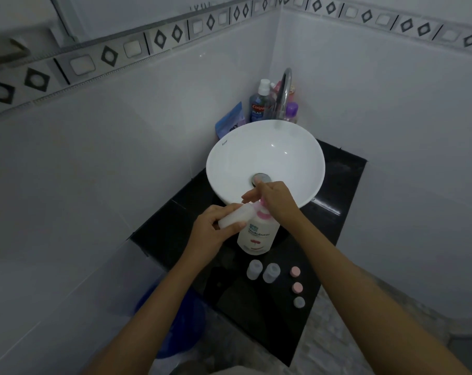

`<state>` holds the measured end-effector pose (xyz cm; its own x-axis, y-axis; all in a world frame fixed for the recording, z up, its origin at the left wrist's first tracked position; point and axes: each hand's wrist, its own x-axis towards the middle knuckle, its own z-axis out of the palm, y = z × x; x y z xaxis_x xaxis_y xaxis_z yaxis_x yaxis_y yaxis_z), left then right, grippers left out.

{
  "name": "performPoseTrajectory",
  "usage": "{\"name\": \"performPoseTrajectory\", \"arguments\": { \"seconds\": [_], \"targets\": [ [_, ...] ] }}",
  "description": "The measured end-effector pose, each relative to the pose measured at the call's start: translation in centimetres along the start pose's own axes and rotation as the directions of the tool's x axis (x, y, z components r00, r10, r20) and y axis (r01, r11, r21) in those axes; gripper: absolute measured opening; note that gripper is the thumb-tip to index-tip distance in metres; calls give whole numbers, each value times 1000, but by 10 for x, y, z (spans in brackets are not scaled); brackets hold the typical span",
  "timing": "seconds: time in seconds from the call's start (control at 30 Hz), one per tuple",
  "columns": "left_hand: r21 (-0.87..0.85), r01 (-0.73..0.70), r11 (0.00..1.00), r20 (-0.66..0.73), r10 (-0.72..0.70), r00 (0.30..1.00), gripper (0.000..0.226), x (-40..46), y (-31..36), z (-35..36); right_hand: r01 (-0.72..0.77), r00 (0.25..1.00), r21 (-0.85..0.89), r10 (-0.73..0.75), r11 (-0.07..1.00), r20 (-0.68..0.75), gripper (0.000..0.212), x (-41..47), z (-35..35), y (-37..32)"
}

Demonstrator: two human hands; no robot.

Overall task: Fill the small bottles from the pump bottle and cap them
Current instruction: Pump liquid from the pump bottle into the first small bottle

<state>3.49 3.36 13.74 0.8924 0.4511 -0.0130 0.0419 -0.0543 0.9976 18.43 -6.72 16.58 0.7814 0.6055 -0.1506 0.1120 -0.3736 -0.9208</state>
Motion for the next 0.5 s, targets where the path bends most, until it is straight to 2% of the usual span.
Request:
{"name": "performPoseTrajectory", "arguments": {
  "seconds": [0.13,0.33,0.5],
  "targets": [
    [20,17,1000,0,-17,1000,36,0,-7,0,-39,999,73,40,997,-12,49,-4,7,8],
    [67,-39,997,23,38,999,38,-1,-7,-3,-16,1000,-17,16,1000,11,46,-3,1,5],
    [141,-87,986,11,86,996,40,1,-6,-3,16,1000,12,-16,1000,-9,44,-3,0,-1]
  ]
}}
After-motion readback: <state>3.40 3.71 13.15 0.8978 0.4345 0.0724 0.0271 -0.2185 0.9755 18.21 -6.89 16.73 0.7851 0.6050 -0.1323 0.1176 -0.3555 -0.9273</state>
